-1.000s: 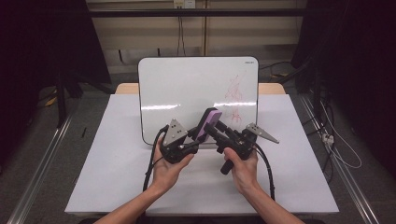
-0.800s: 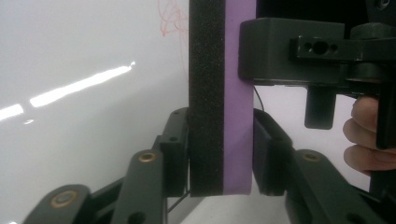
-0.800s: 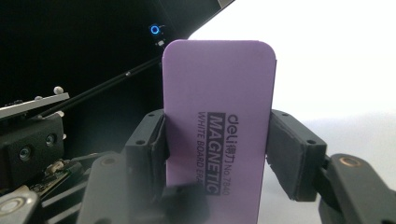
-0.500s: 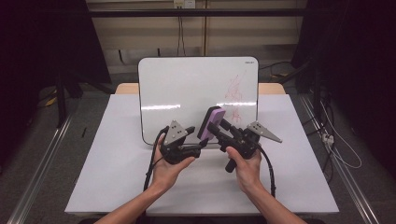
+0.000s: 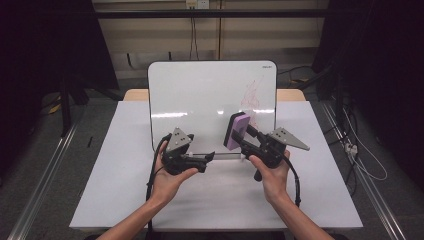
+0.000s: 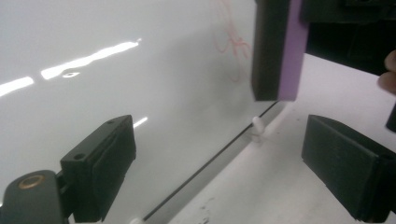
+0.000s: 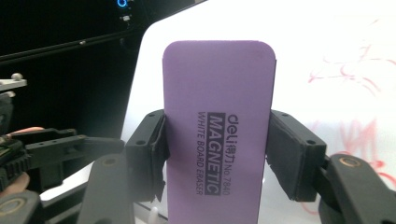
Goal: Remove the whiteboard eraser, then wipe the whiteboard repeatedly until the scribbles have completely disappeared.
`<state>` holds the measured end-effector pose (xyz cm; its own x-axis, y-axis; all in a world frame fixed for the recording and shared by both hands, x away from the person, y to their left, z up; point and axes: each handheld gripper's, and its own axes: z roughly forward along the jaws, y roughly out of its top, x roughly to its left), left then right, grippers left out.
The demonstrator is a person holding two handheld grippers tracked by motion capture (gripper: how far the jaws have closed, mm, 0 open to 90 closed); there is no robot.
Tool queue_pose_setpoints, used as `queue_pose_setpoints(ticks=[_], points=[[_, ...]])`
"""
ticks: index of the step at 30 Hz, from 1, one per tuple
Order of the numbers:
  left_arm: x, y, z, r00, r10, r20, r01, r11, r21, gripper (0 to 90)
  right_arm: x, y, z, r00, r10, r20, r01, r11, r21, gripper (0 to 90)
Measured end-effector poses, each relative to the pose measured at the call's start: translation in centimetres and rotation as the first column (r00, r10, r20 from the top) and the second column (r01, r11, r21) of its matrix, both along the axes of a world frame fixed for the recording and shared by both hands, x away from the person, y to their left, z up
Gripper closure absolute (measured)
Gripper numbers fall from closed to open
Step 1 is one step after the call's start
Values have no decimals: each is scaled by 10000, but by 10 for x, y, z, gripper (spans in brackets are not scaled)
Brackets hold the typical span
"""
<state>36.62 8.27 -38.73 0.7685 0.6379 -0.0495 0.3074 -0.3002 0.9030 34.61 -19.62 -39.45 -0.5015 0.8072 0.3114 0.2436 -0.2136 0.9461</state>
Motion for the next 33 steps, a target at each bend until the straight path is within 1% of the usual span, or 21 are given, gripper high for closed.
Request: queue_pose_setpoints(ticks=[2,4,6,8,11,13,16,17,19,23,24,25,26,27,28,29,30,31,32,33], points=[[-1,6,0,10000,84,25,-84,10000,22,79,0,-4,1,9999,-81,-97,81,10000,-1,415],[-2,13,0,9997,235,38,-235,9997,60,63,-1,-8,1,9997,-238,-34,237,9992,-335,415],[-3,20,0,9996,283,38,-284,9995,104,64,-3,-11,0,9994,-335,-43,333,9985,-438,415],[-4,26,-2,9992,378,118,-379,9992,146,63,-4,-15,0,9988,-493,-5,492,9967,-647,415],[-4,36,-3,9989,423,189,-428,9988,226,63,-2,-24,-1,9975,-707,-68,700,9947,-747,416],[-5,43,-4,9980,614,154,-619,9976,325,63,-1,-28,-2,9968,-793,-115,780,9931,-875,416],[-5,54,-5,9971,729,217,-737,9965,386,63,-1,-31,2,9961,-878,12,871,9866,-1377,416],[-6,57,-5,9962,841,225,-850,9956,404,63,0,-32,3,9958,-916,8,906,9836,-1559,416],[-7,65,-7,9946,1037,40,-1038,9936,439,63,2,-34,7,9949,-1005,60,1000,9789,-1784,416],[-15,80,-15,9918,1282,-17,-1278,9897,648,63,6,-39,16,9929,-1184,-118,1121,9644,-2394,416],[-15,80,-15,9918,1282,-17,-1278,9897,648,63,7,-41,19,9922,-1247,-94,1185,9616,-2474,416],[-19,88,-19,9896,1436,-84,-1428,9879,609,64,8,-42,21,9913,-1313,-52,1251,9554,-2675,416],[-22,92,-20,9869,1613,-96,-1604,9851,624,64,9,-43,23,9911,-1333,-25,1269,9487,-2895,416],[-24,96,-21,9847,1741,-70,-1732,9825,685,64,10,-43,26,9897,-1432,14,1364,9396,-3140,416],[-25,99,-22,9817,1903,-88,-1894,9800,608,63,11,-43,27,9892,-1464,69,1400,9302,-3392,416],[-27,103,-23,9791,2034,-75,-2025,9771,655,64,13,-43,30,9887,-1501,10,1406,9236,-3567,416],[-30,105,-25,9757,2193,-34,-2187,9739,606,64,14,-43,31,9883,-1521,80,1438,9145,-3781,416],[-32,108,-26,9732,2298,0,-2292,9709,693,64,16,-43,33,9868,-1611,155,1537,9027,-4020,416],[-34,110,-29,9720,2352,-9,-2346,9698,661,64,17,-42,34,9849,-1713,237,1650,8898,-4254,416],[-36,113,-31,9717,2364,-18,-2357,9692,721,63,19,-41,36,9839,-1762,285,1706,8807,-4419,416]])
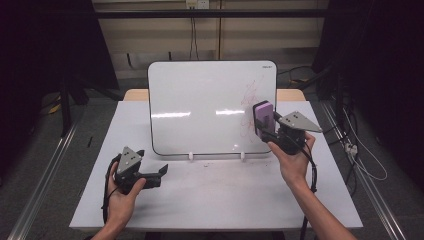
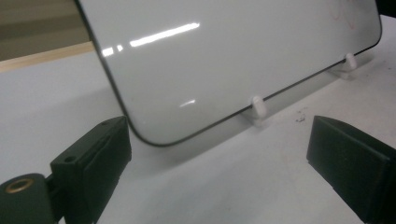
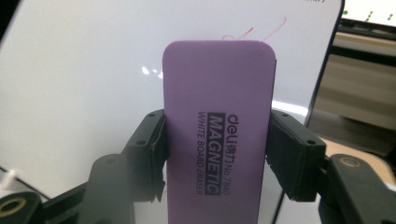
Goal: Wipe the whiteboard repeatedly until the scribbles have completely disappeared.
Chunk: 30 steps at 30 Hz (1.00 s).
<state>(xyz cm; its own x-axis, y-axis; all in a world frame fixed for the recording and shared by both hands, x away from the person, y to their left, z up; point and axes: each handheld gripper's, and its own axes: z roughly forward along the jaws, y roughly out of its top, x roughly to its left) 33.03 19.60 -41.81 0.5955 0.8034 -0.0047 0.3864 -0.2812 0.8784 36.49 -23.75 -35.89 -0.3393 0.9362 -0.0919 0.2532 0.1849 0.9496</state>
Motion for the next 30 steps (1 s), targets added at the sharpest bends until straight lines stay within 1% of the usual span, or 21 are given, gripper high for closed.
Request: queue_pose_setpoints(ticks=[2,4,5,8,9,10,12,13,14,16,18,19,21,23,25,26,27,30], points=[[-3,4,-5,10000,14,27,-14,10000,-77,64,4,2,3,9999,-72,-101,67,9988,-485,416],[-5,7,-7,9999,-101,-67,99,9998,-184,63,7,5,5,9999,-48,-125,35,9941,-1082,416],[-6,8,-8,10000,-37,-52,35,9997,-252,63,9,7,7,9999,-65,-99,51,9905,-1374,417],[-6,10,-8,9999,50,-97,-55,9982,-589,63,13,12,10,9999,-60,-90,41,9795,-2015,417],[-5,10,-9,9999,68,-131,-76,9981,-610,63,15,13,11,9999,-93,-123,64,9749,-2226,417],[-5,10,-10,9999,61,-116,-67,9985,-540,63,17,15,13,9998,-88,-157,46,9681,-2505,417],[-5,9,-11,9999,76,-139,-82,9989,-455,63,22,18,14,9998,-181,-111,137,9485,-3166,417],[-5,9,-11,9998,68,-166,-76,9989,-471,63,25,20,15,9997,-215,-140,154,9406,-3393,417],[-5,9,-11,9998,68,-175,-76,9987,-506,63,28,20,16,9996,-231,-158,160,9348,-3548,417],[-5,9,-11,9999,83,-146,-90,9988,-472,63,34,23,17,9993,-357,-90,294,9199,-3910,417],[-4,10,-12,9997,133,-180,-141,9989,-451,63,39,24,17,9990,-443,-62,377,9084,-4165,417],[-4,10,-13,9997,140,-216,-149,9988,-460,63,42,25,17,9988,-472,-117,378,9043,-4253,417],[-3,10,-13,9995,169,-259,-180,9988,-461,63,48,27,17,9984,-556,-50,474,8917,-4501,417],[-3,11,-13,9996,150,-234,-159,9990,-425,63,52,28,17,9982,-603,23,545,8846,-4631,417],[-3,11,-13,9996,199,-213,-208,9989,-428,63,55,28,18,9976,-685,122,659,8749,-4797,416],[-2,11,-13,9996,215,-181,-222,9990,-388,63,58,29,18,9977,-676,93,637,8729,-4838,417],[-2,11,-13,9996,205,-171,-210,9992,-337,63,59,30,17,9973,-725,108,684,8674,-4929,417],[-1,13,-13,9994,293,-166,-300,9987,-406,63,63,37,11,9970,-755,170,728,8407,-5366,417]])
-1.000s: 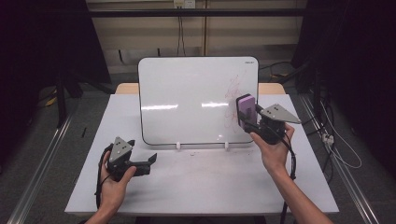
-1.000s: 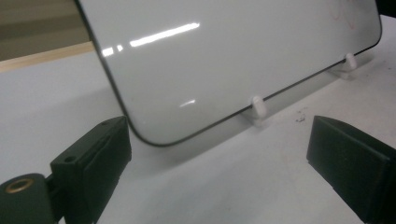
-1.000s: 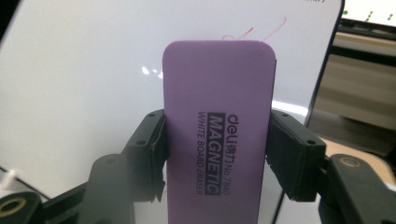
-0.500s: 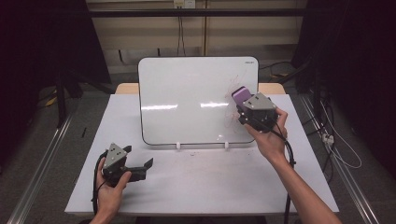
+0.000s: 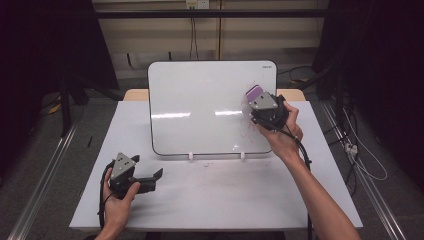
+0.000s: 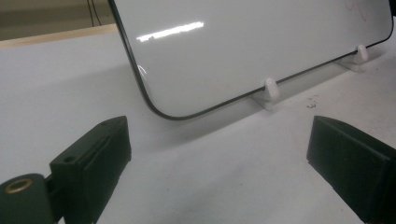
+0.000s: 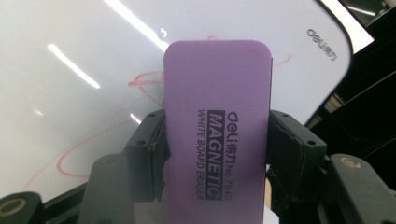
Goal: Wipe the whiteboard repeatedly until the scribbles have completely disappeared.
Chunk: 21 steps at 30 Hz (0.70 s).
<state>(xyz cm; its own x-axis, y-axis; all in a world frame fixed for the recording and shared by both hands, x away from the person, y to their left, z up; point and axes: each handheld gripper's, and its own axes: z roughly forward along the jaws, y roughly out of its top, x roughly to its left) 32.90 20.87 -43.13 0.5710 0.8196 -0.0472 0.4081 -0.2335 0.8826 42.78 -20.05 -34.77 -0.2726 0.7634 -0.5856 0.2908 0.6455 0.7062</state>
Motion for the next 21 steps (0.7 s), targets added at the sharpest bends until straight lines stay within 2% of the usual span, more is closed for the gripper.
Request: queue_pose_setpoints(ticks=[2,5,7,11,16,21], points=[[0,1,0,10000,57,4,-57,10000,-69,63,3,3,-4,10000,47,44,-46,9997,-236,417],[0,2,1,10000,51,53,-51,10000,5,63,5,4,-6,10000,12,74,-11,9998,-184,417],[0,2,0,10000,90,19,-90,9999,-96,63,5,3,-6,9999,42,114,-40,9998,-183,417],[1,3,0,10000,74,3,-74,10000,-34,63,3,6,-8,9997,60,218,-51,9992,-398,417],[1,2,0,10000,83,4,-83,10000,36,63,-2,12,-13,9993,342,146,-336,9986,-415,417],[1,2,-1,10000,64,-42,-64,10000,24,60,-9,22,-21,9968,782,-147,-789,9955,-524,417]])
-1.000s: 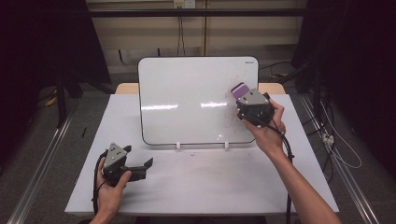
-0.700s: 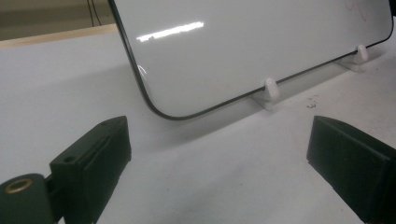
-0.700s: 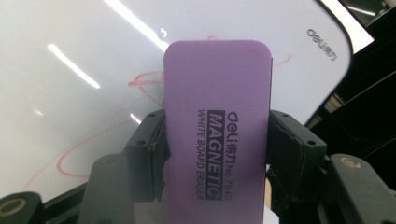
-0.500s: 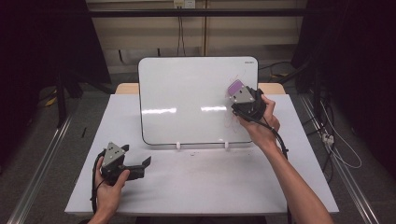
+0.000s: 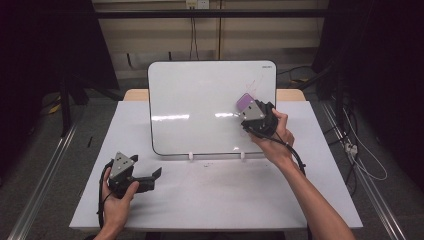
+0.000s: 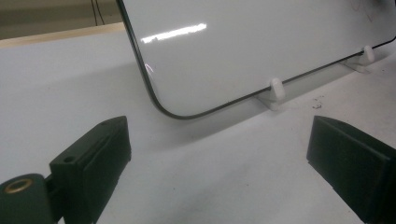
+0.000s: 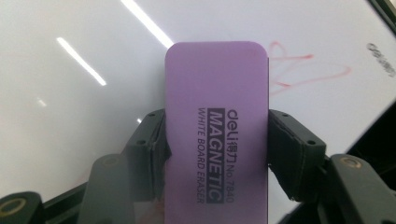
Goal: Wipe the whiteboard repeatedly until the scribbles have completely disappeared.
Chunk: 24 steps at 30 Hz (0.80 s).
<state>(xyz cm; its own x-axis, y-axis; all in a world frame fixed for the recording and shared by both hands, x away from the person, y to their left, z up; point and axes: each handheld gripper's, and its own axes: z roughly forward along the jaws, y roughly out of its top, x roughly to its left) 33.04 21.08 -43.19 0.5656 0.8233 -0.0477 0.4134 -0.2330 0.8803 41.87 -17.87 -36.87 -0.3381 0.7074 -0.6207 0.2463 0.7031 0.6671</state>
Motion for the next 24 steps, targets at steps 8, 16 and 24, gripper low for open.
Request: queue_pose_setpoints(ticks=[8,16,24], points=[[0,0,0,10000,23,2,-23,10000,-14,60,10,-8,9,10000,-75,41,73,9990,431,417],[0,2,0,9999,149,-3,-149,9998,-90,56,30,-24,29,9969,-732,298,699,9924,1010,417],[2,5,-2,9993,329,-168,-333,9992,-236,56,43,-41,43,9886,-1448,407,1358,9755,1729,417]])
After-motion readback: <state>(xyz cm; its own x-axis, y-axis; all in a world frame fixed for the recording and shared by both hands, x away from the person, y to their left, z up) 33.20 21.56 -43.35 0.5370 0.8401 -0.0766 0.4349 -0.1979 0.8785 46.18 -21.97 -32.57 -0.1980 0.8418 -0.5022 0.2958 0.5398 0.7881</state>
